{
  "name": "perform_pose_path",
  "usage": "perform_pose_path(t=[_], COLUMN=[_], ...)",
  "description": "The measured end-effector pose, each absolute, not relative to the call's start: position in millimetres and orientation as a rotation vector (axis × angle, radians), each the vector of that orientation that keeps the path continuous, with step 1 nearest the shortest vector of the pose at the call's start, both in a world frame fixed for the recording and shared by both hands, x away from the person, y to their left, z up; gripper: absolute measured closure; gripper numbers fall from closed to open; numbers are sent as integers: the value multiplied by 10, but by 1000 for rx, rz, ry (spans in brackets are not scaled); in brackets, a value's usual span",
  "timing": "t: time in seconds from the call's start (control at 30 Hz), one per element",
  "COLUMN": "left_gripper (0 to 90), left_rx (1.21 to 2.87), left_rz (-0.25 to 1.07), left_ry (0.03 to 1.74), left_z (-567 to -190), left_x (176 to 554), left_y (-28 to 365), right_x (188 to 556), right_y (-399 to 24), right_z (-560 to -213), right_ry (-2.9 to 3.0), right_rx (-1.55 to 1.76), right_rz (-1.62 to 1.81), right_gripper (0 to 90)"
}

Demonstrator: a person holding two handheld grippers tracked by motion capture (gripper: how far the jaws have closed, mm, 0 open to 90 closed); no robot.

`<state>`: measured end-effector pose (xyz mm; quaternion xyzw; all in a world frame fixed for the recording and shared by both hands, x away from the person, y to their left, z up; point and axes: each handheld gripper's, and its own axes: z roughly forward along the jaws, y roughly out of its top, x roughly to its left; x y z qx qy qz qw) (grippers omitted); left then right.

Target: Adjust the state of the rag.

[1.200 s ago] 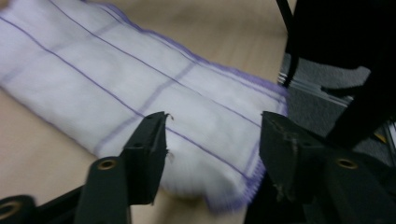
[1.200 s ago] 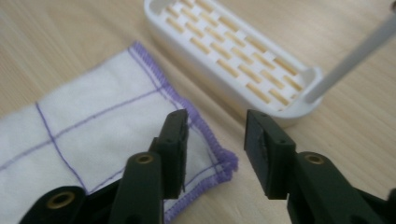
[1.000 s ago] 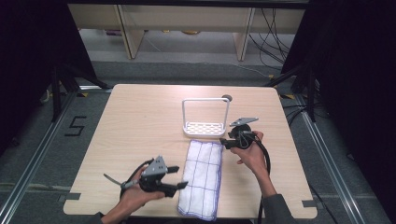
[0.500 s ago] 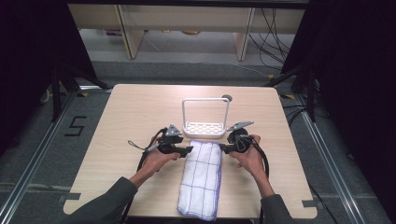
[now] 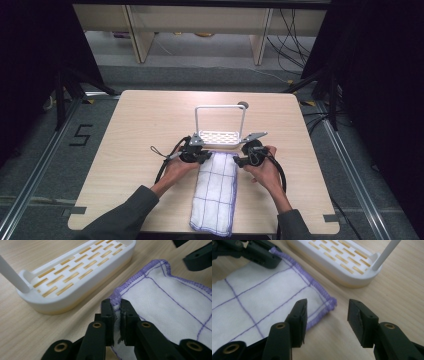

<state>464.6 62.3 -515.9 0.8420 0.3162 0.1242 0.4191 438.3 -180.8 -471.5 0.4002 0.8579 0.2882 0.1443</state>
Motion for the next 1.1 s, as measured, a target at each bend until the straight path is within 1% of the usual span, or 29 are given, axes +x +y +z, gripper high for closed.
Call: perform_pose_path(t=[0.07,0.17,0.23,0.33,0.5,1.1], left_gripper=[833,831,827,822,820,802], left_rx=[2101,2099,2093,2093,2093,2079], left_rz=[311,328,317,320,316,289], left_ry=[804,817,820,822,821,839], left_z=[-5172,-5175,-5181,-5182,-5183,-5191], left_x=[4634,4624,4625,4622,4614,4619], left_y=[660,708,725,718,727,765], right_x=[4258,3906,3699,3566,3762,4358], right_y=[-1789,-1776,-1804,-1856,-1902,-1764], right_z=[-4657,-4572,-4559,-4594,-4646,-4810], right_ry=[2492,2518,2528,2495,2462,2385], right_rx=[1110,1103,1085,1111,1159,1255], right_rz=[831,879,916,936,959,975], right_gripper=[497,503,512,511,505,474])
